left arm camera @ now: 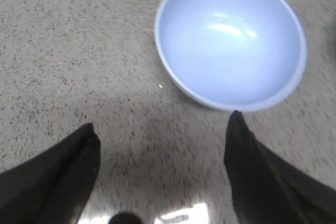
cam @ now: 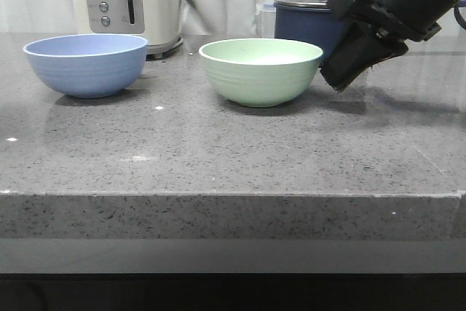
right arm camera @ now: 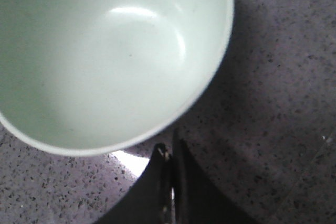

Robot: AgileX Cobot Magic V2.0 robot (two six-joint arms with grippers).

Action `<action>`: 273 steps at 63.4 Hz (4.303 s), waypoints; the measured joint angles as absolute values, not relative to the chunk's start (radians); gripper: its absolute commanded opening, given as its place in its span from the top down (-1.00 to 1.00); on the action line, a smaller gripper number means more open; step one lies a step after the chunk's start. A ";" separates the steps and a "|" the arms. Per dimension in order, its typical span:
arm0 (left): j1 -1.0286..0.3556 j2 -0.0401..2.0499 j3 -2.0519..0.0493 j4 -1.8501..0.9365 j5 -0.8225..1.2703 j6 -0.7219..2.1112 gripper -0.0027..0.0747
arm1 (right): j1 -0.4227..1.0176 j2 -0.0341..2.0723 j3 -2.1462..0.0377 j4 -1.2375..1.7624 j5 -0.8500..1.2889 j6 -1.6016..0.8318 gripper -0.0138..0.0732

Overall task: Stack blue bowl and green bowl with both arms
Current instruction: 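Grasp the light blue bowl rim with the left gripper, then lift the blue bowl and lower it into the green bowl, then open the left gripper and withdraw both grippers upward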

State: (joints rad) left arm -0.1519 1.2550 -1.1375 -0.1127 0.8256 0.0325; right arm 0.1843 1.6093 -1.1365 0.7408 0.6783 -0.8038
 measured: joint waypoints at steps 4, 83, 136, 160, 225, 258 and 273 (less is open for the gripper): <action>-0.127 1.339 -1.192 -0.137 0.835 0.033 -0.35 | 0.184 1.609 -1.136 0.741 0.678 -0.804 0.83; -0.141 1.748 -1.571 -0.280 0.900 0.082 0.98 | 0.184 1.609 -1.136 0.742 0.678 -0.804 0.83; -0.510 1.960 -1.897 -0.225 0.986 0.084 0.98 | 0.184 1.609 -1.136 0.742 0.678 -0.804 0.83; -0.510 1.964 -1.899 -0.242 0.984 0.084 0.97 | 0.184 1.609 -1.136 0.742 0.678 -0.804 0.83; -0.510 1.602 -1.681 -0.118 0.953 0.085 0.11 | 0.184 1.609 -1.136 0.742 0.678 -0.804 0.83; -0.510 1.072 -1.087 0.000 0.927 0.080 0.11 | 0.184 1.609 -1.136 0.742 0.684 -0.804 0.83; -0.451 0.925 -0.990 0.036 0.927 -0.006 0.11 | 0.184 1.547 -1.136 0.580 0.759 -0.638 0.82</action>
